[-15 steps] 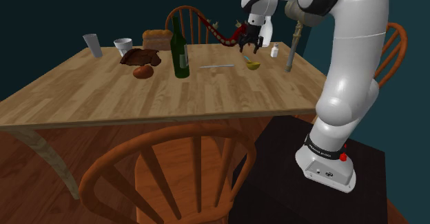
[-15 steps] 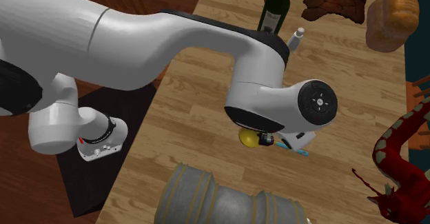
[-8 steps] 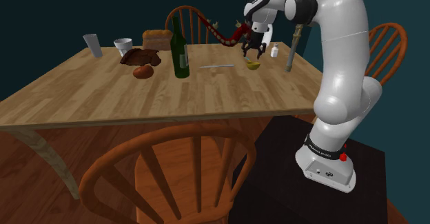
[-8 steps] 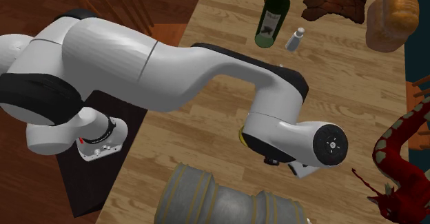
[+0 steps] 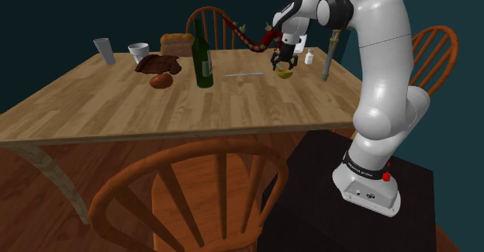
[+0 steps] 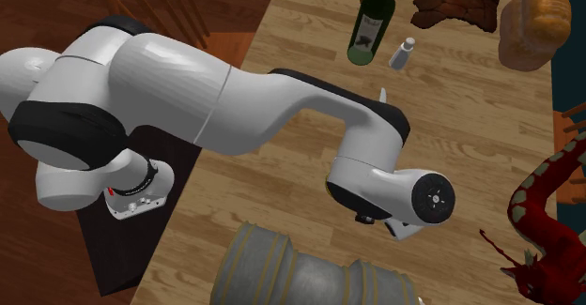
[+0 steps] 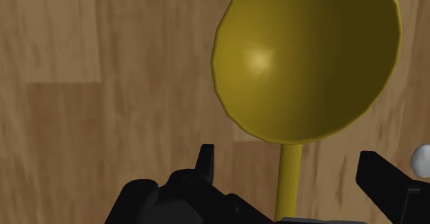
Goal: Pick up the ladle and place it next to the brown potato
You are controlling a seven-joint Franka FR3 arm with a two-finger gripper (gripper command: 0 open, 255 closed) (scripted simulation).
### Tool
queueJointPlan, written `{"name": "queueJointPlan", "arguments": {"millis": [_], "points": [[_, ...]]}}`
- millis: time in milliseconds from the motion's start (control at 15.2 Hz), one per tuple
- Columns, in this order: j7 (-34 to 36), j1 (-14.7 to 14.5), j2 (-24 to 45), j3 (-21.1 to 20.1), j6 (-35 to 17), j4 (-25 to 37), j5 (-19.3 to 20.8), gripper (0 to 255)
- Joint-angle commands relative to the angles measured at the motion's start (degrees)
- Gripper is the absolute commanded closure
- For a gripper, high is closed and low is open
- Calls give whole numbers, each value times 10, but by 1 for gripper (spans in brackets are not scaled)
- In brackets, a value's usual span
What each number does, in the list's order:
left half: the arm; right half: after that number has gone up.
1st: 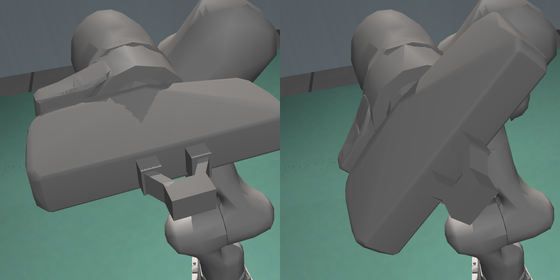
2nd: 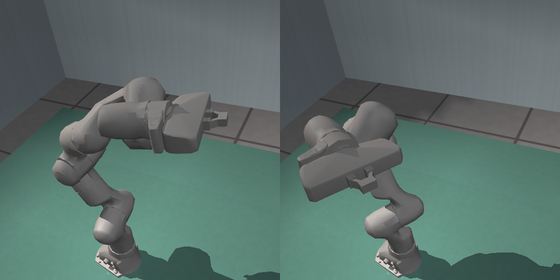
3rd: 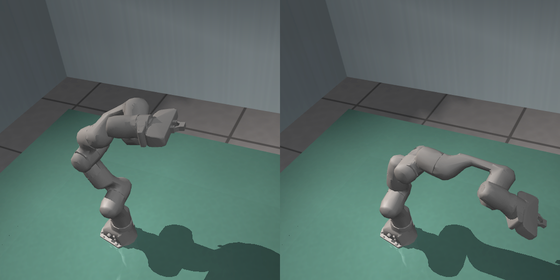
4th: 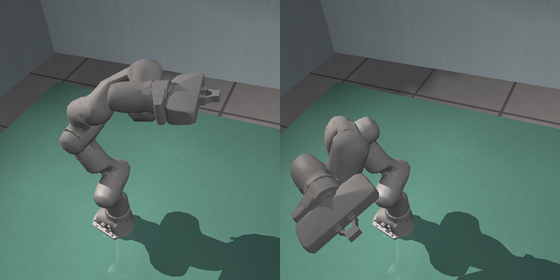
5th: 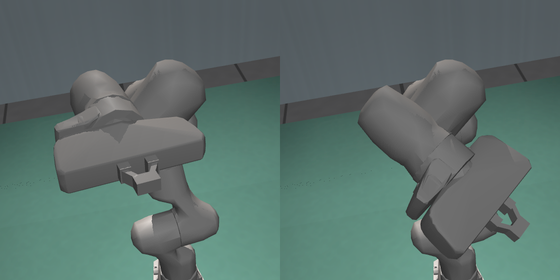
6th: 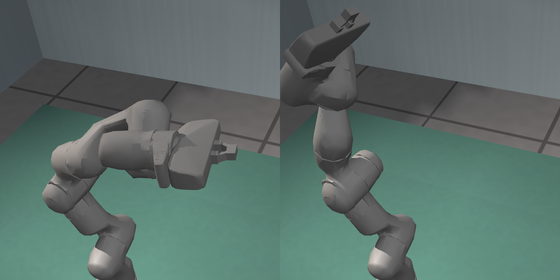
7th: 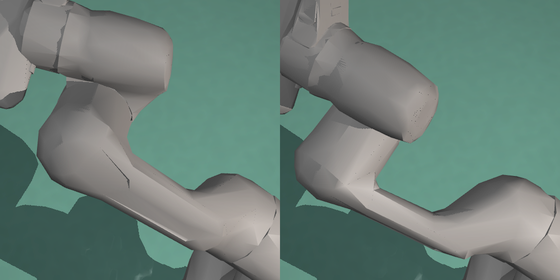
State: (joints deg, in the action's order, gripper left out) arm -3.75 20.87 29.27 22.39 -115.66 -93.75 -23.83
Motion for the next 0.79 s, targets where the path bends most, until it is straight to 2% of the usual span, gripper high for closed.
{"name": "queueJointPlan", "arguments": {"millis": [0, 330, 396, 726], "points": [[-1, 0, 1, 0, -2, -1, -1, 0], [-1, 0, 1, 0, -2, -1, -1, 0], [-1, 0, 1, 0, -2, -1, -1, 255], [-1, 0, 0, 0, -2, -1, -1, 255]]}}
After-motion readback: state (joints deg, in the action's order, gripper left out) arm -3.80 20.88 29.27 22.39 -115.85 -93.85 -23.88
